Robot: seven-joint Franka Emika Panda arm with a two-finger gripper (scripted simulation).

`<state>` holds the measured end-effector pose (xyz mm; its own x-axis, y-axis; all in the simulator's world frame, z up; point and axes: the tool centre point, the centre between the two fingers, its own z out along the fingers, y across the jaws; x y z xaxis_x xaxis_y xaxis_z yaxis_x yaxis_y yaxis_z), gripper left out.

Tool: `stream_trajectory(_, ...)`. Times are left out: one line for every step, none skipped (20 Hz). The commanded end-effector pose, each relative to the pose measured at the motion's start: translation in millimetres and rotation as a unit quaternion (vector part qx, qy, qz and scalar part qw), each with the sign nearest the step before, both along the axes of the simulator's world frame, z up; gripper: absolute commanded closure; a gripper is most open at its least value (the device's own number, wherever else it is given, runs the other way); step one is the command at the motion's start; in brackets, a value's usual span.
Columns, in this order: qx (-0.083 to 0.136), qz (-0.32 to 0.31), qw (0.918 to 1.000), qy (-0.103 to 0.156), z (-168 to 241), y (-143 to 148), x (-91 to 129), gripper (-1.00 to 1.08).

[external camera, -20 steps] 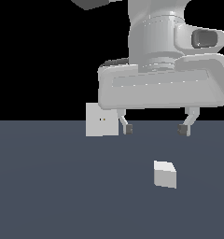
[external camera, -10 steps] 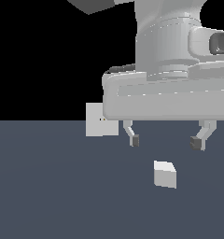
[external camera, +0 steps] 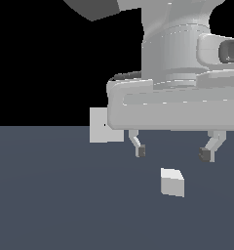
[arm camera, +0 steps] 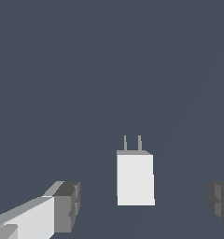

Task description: Plug the charger into the wall socket.

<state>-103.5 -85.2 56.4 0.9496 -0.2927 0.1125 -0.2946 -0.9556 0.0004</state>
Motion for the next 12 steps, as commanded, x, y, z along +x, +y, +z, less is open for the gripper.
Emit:
stream_trajectory(0.000, 0.000, 1.0000, 0.000, -7.1, 0.1, -0.5, -0.92)
stream_trajectory(0.000, 0.000, 1.0000, 0.000, -11.0, 0.2, -0.6, -0.92)
stream_trajectory(0.000, 0.000, 1.0000, 0.000, -15.4, 0.2, -0.7, -0.92)
stream_trajectory(0.000, 0.000, 1.0000, 0.000, -20.2, 0.3, -0.8, -0.92)
stream_trajectory(0.000, 0.000, 1.0000, 0.000, -25.0, 0.3, -0.9, -0.92)
stream_trajectory(0.000, 0.000, 1.0000, 0.000, -29.1, 0.2, -0.9, -0.92)
stream_trajectory(0.000, 0.000, 1.0000, 0.000, -32.8, 0.3, -0.8, -0.92)
stream_trajectory(0.000, 0.000, 1.0000, 0.000, -36.0, 0.2, -0.8, -0.92)
stream_trajectory(0.000, 0.000, 1.0000, 0.000, -38.7, 0.2, -0.7, -0.92)
stream_trajectory(0.000, 0.000, 1.0000, 0.000, -40.9, 0.2, -0.6, -0.92)
stream_trajectory(0.000, 0.000, 1.0000, 0.000, -42.6, 0.2, -0.5, -0.92)
stream_trajectory(0.000, 0.000, 1.0000, 0.000, -43.8, 0.2, -0.4, -0.92)
